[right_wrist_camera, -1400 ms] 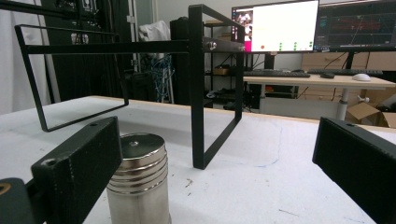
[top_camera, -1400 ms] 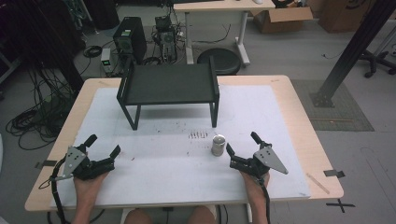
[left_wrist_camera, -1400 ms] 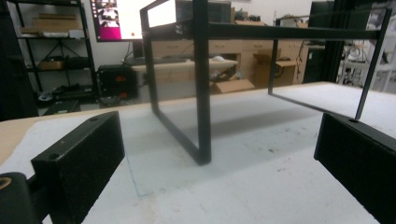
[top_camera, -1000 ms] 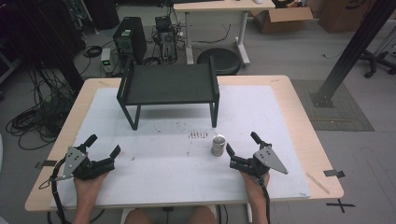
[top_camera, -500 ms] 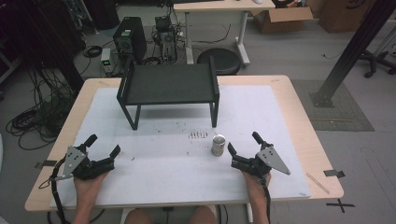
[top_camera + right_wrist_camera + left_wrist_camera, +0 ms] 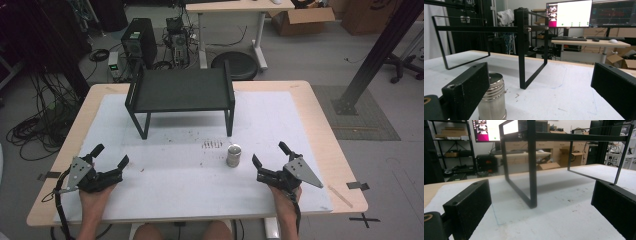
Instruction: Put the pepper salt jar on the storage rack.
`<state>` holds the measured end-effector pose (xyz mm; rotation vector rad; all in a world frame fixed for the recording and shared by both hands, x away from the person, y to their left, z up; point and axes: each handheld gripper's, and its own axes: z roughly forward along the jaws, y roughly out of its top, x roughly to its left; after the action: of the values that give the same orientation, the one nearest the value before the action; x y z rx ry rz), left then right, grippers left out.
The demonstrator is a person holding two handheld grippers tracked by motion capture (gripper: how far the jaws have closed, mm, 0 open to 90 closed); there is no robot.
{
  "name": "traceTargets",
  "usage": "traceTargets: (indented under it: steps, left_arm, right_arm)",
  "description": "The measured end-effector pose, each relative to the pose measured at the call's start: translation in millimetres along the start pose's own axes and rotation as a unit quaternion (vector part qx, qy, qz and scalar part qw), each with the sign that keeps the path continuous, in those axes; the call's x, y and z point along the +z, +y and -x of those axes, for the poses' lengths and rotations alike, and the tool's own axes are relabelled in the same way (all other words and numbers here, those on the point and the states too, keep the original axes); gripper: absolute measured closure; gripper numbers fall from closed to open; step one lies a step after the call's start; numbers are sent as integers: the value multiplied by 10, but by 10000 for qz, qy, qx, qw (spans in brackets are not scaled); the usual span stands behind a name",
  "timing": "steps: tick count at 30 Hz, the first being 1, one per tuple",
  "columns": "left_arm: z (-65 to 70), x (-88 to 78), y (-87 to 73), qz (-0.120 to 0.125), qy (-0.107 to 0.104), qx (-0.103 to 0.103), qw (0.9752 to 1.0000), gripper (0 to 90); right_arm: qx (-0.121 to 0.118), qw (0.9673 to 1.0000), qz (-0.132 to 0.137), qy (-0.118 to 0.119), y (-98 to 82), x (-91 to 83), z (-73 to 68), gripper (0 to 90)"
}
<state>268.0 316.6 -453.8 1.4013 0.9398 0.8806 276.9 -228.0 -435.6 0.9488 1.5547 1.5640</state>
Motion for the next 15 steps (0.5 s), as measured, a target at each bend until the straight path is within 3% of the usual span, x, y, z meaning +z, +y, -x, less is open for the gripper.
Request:
traceTargets:
  steps: [6,7,10,15]
  left_arm:
    - [-3,-3,-1,7,2,-9,10000,32]
    - [-3,-3,-1,7,2,-9,10000,33]
    - [-4,-4,-1,11,5,-13,10000,33]
    - [-4,-4,-1,16,3,-16,10000,33]
  right_arm:
    - [-150,9980,-340,515,147,-34,42,20]
    - [-150,9980,-340,515,147,-34,42,20]
    - [-278,9934,-555,962,215,-15,31,20]
    - [-321,9890,-703,1262,265,21,18,19]
